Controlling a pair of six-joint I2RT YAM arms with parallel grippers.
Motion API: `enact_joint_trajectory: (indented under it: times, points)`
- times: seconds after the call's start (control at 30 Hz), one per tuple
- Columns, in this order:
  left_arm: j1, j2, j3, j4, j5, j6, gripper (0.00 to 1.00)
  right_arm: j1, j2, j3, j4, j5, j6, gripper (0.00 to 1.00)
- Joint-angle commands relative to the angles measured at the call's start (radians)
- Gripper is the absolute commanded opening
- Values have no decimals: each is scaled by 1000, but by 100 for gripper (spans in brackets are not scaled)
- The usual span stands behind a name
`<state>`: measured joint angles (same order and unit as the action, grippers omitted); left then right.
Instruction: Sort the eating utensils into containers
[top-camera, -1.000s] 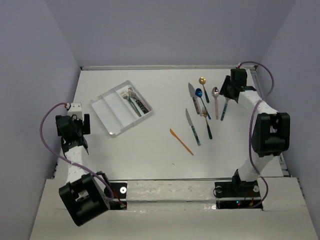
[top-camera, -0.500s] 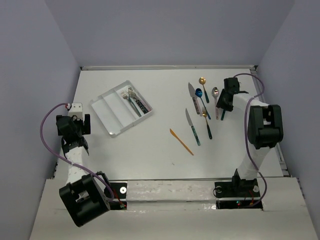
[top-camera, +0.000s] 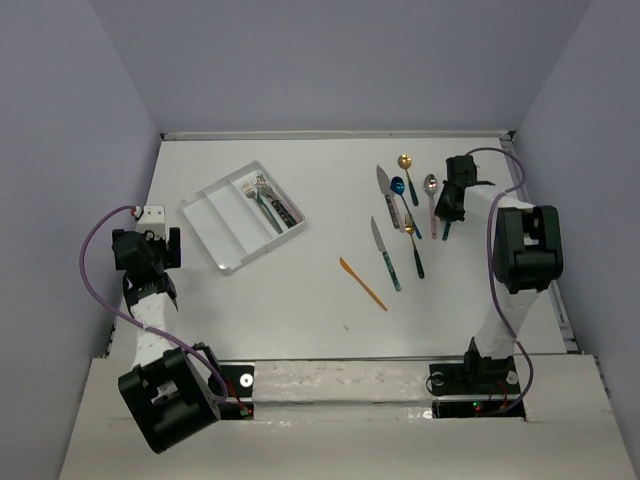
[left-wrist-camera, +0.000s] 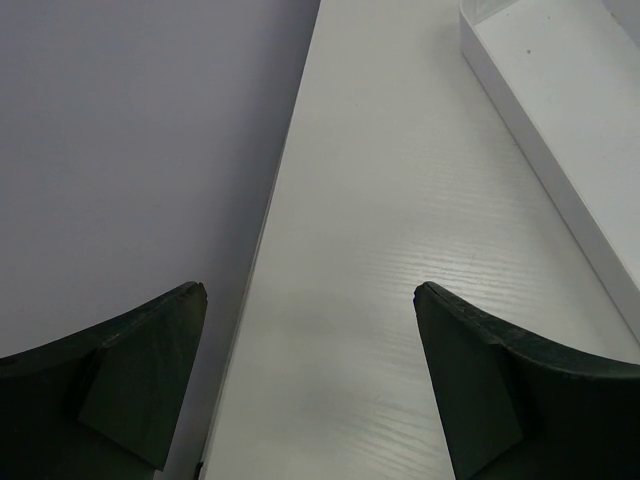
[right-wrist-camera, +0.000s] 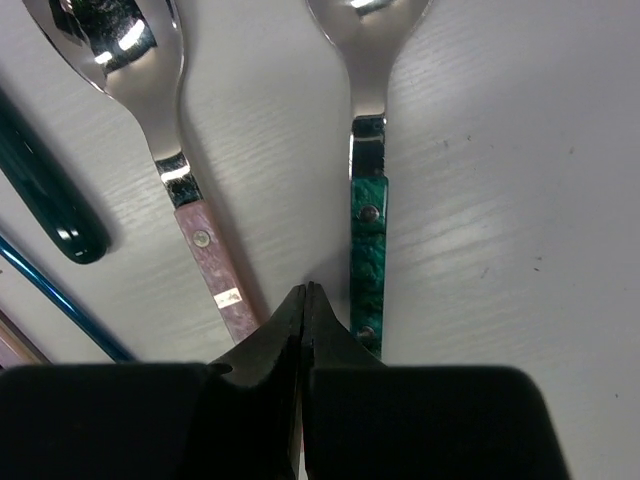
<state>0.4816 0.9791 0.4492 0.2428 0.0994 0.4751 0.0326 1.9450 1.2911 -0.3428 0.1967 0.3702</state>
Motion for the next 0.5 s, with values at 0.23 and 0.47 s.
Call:
enact_joint_trajectory:
  times: [0.23, 0.47]
  points:
    - [2, 10, 100, -22, 77, -1, 99, 44, -331, -64, 54, 95, -83, 0]
    - [-35, -17, 273, -221, 238, -44, 96, 315, -514, -96, 307, 152, -207, 0]
